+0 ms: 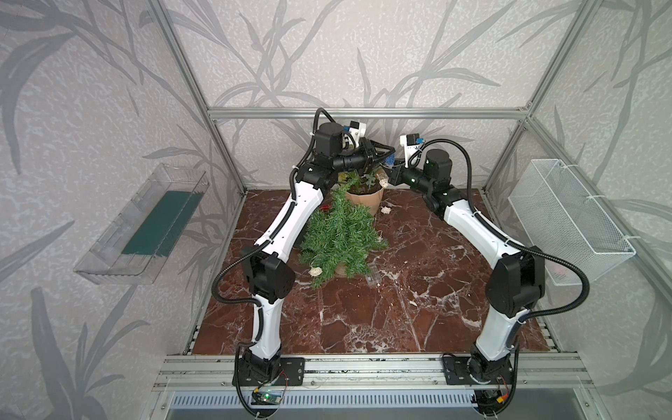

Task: Remove string lights from the small christmas tree
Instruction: Remove the light string from the Christmas tree.

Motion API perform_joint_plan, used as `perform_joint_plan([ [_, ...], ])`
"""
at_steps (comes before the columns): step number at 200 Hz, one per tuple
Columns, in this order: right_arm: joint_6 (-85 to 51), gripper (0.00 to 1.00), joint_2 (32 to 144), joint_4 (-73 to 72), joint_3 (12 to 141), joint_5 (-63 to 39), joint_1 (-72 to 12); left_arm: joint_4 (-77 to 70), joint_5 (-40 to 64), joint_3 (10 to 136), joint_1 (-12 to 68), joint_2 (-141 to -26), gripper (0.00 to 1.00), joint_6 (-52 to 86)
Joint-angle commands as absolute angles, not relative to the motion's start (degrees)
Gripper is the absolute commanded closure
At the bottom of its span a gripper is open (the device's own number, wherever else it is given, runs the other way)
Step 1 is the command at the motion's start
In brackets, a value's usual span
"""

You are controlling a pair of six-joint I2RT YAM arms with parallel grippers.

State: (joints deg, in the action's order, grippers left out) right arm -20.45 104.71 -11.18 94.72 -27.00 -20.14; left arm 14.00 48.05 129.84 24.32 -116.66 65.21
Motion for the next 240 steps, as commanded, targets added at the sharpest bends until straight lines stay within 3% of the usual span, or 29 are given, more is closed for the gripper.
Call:
perform_joint_plan([
  [1,-20.2,1.00,98.8,-12.0,91.4,-26.0,-19.6,15.6,48.6,129.5,24.4,-111.5,0.75,62.2],
  [22,-18.6,1.00,93.5,-8.8,87.9,-24.6,-19.1,21.4,47.1,129.7,24.4,-110.3,0.58,57.5],
  [44,-16.5,1.00,88.5,-4.3,85.4,-23.0,-19.0,33.6,41.7,132.2,24.4,-109.5,0.24,49.0],
  [70,-13.7,1.00,82.5,2.2,83.4,-20.2,-18.9,45.1,34.7,135.0,23.8,-108.0,0.01,41.3],
  [136,-9.7,1.00,68.0,18.7,78.5,-12.4,-19.0,55.5,21.4,132.3,22.1,-99.1,0.01,31.8],
  [188,-10.8,1.00,58.5,26.6,78.9,-11.0,-19.0,52.4,11.3,116.8,22.1,-86.5,0.01,26.9],
  [240,-13.7,1.00,55.9,29.2,83.2,-14.8,-19.0,48.6,10.3,100.4,23.2,-75.6,0.02,22.6],
])
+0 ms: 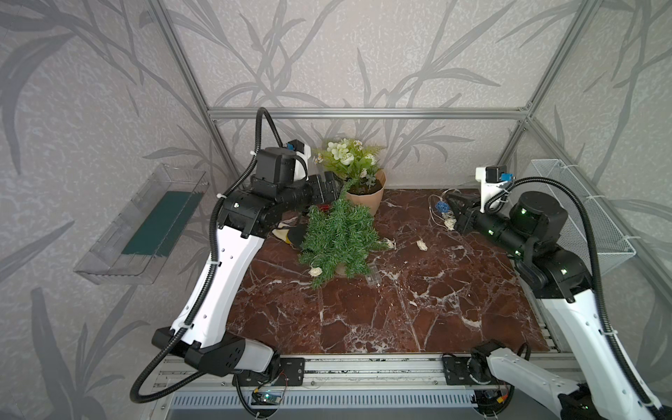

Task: Remove string lights from the small christmas tree
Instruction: Remove the light string from the Christmas tree.

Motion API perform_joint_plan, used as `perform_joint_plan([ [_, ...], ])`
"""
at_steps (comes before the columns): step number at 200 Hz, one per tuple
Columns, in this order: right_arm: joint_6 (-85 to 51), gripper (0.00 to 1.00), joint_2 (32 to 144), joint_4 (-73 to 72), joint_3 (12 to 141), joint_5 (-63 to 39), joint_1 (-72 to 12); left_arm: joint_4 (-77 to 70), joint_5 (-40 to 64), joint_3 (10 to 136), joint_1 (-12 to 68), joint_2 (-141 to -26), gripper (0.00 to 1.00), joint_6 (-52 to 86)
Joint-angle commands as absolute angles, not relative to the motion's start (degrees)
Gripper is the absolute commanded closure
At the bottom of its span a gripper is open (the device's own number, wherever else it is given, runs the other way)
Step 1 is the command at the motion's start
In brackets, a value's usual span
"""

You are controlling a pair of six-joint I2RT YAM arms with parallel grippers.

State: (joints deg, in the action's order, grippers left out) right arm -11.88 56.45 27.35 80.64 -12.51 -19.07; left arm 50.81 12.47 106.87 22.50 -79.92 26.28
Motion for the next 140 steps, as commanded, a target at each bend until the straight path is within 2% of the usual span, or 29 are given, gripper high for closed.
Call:
perform_joint_plan([
  [1,-13.8,1.00,55.9,29.2,83.3,-14.9,-19.1,48.4,10.3,100.0,23.2,-75.4,0.02,22.5],
  [30,-15.2,1.00,56.5,27.2,85.7,-17.1,-19.1,45.1,11.4,91.4,23.7,-69.2,0.06,21.8],
  [68,-16.9,1.00,61.3,26.3,94.7,-21.1,-19.8,45.8,11.7,86.3,24.8,-63.8,0.08,20.7],
  [140,-16.3,1.00,65.3,26.5,103.8,-19.3,-29.3,44.6,10.2,77.7,26.7,-54.4,0.07,20.0],
])
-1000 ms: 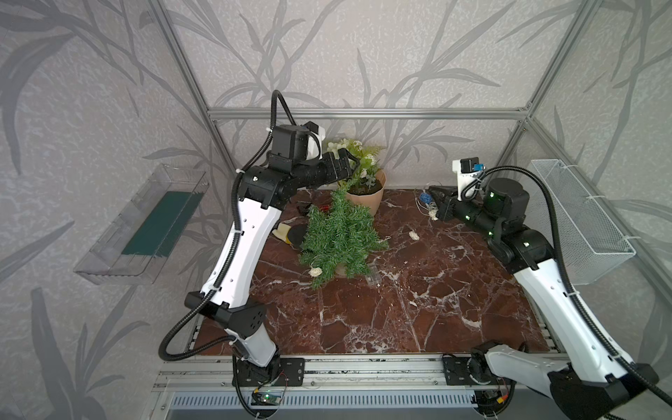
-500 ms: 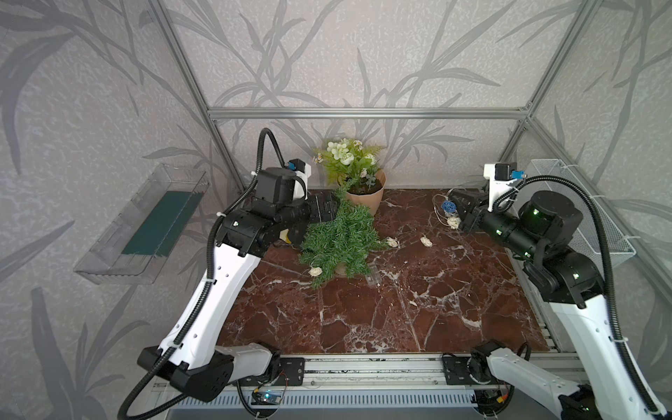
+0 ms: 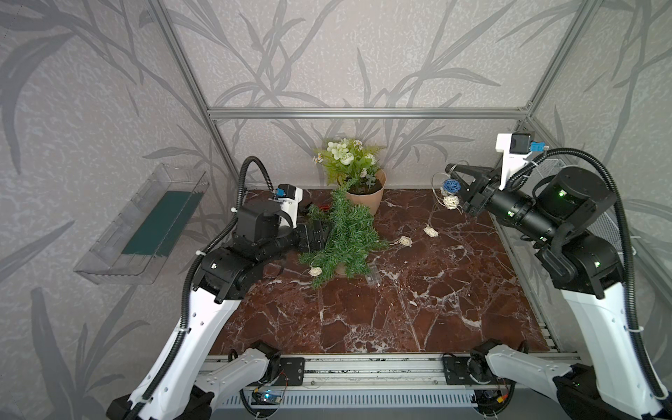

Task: Remove string lights from the small christmas tree
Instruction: Remove the light string from the Christmas tree.

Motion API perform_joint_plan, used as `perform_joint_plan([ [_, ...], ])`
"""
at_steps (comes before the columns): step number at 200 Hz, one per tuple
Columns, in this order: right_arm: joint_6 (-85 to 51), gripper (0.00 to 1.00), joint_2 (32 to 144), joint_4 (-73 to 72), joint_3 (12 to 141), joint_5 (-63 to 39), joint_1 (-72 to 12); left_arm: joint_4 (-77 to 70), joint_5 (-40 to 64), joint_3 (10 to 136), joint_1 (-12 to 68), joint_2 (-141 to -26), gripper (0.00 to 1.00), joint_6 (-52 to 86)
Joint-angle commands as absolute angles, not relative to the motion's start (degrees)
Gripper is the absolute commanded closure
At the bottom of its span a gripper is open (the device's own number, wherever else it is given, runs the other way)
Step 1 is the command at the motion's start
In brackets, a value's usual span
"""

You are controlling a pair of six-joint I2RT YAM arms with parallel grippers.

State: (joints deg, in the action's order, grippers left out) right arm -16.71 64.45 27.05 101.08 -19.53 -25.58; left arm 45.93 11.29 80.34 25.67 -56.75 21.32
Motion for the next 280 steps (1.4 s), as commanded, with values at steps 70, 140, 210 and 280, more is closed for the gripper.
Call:
perform_joint_plan([
  [70,-11.2,1.00,70.1,31.9,117.3,-13.1,-44.0,44.3,6.9,73.6,33.8,-50.6,0.04,20.7],
  [140,-11.2,1.00,72.7,31.6,120.5,-11.5,-50.1,35.8,2.3,71.3,49.9,-55.6,0.01,11.7],
  [210,-10.9,1.00,72.8,31.7,120.6,-10.2,-51.8,26.9,7.0,73.5,56.6,-67.9,0.01,7.5],
  [280,-11.2,1.00,69.9,29.6,116.9,-8.8,-52.4,9.2,14.7,68.1,57.5,-69.2,0.01,10.7],
])
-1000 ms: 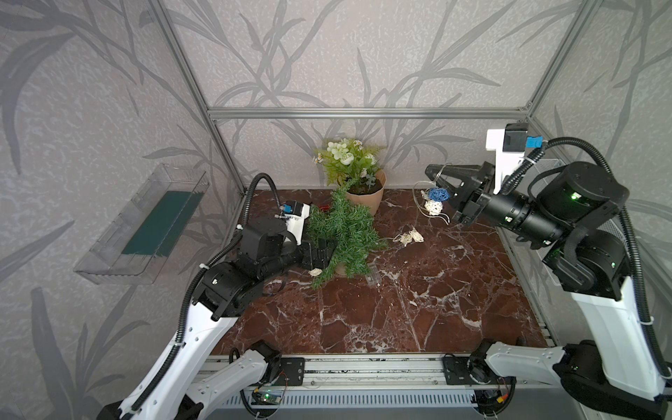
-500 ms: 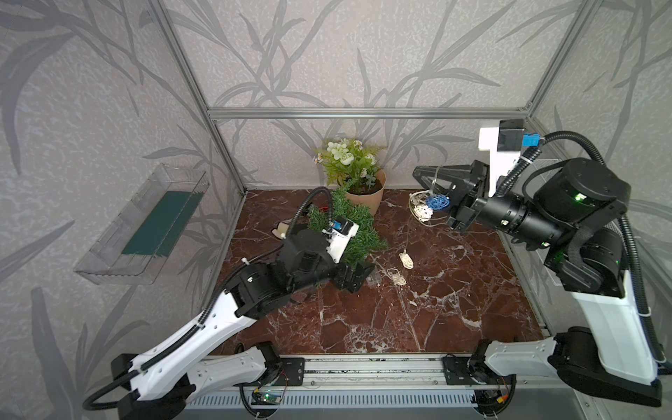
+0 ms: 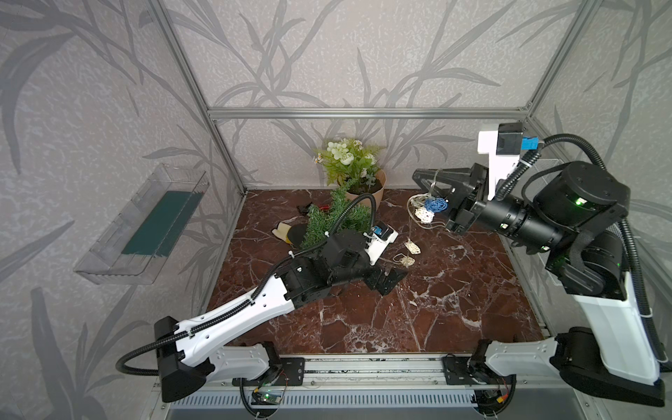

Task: Remove string lights from the small christmas tree
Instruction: Remove the light string from the Christmas tree.

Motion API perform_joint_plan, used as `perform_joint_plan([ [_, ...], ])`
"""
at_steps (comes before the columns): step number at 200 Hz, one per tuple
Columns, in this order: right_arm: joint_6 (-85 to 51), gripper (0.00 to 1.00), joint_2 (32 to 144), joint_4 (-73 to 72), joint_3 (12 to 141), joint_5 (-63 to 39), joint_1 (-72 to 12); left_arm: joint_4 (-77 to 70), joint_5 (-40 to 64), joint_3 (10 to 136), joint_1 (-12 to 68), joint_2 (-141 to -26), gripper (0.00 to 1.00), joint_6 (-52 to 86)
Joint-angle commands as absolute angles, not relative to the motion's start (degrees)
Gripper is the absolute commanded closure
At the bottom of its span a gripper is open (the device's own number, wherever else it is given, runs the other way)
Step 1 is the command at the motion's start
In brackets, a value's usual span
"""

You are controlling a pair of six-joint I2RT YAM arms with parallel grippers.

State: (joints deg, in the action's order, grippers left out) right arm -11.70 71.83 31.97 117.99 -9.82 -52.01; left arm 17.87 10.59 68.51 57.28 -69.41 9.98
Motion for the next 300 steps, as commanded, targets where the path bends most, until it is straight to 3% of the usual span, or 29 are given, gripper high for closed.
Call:
perform_joint_plan([
  [1,-11.2,1.00,69.9,29.5,116.8,-8.8,-52.4,9.0,14.8,68.1,57.4,-69.2,0.01,10.8],
  [52,-12.5,1.00,67.4,26.7,112.3,-8.4,-52.4,-2.6,18.2,65.2,57.5,-72.9,0.01,12.8],
  [67,-12.5,1.00,66.4,25.9,111.1,-7.9,-52.5,-5.1,20.8,65.2,57.5,-74.0,0.06,14.8],
  [79,-12.4,1.00,65.6,25.2,110.3,-7.6,-52.5,-6.2,22.2,65.2,57.5,-74.8,0.19,16.2],
  [103,-12.1,1.00,64.4,24.8,108.9,-7.1,-52.5,-6.7,22.0,64.5,57.5,-75.1,0.53,17.5],
  [121,-11.7,1.00,62.8,24.3,106.7,-6.1,-52.5,-4.8,21.0,64.6,57.5,-74.4,0.84,17.7],
  [134,-11.3,1.00,61.6,24.3,104.9,-5.0,-52.5,-1.4,19.2,65.2,57.5,-73.1,1.00,17.4],
  [213,-10.5,0.99,57.0,28.0,94.2,0.3,-52.4,28.0,-5.0,77.0,57.5,-60.6,1.00,16.0],
  [273,-12.0,0.44,58.2,25.4,86.7,-2.6,-52.5,43.2,-19.1,84.8,57.5,-53.1,1.00,16.1],
  [300,-12.2,0.35,59.6,26.8,85.8,-3.8,-52.4,46.2,-22.0,86.8,57.5,-50.2,1.00,18.3],
])
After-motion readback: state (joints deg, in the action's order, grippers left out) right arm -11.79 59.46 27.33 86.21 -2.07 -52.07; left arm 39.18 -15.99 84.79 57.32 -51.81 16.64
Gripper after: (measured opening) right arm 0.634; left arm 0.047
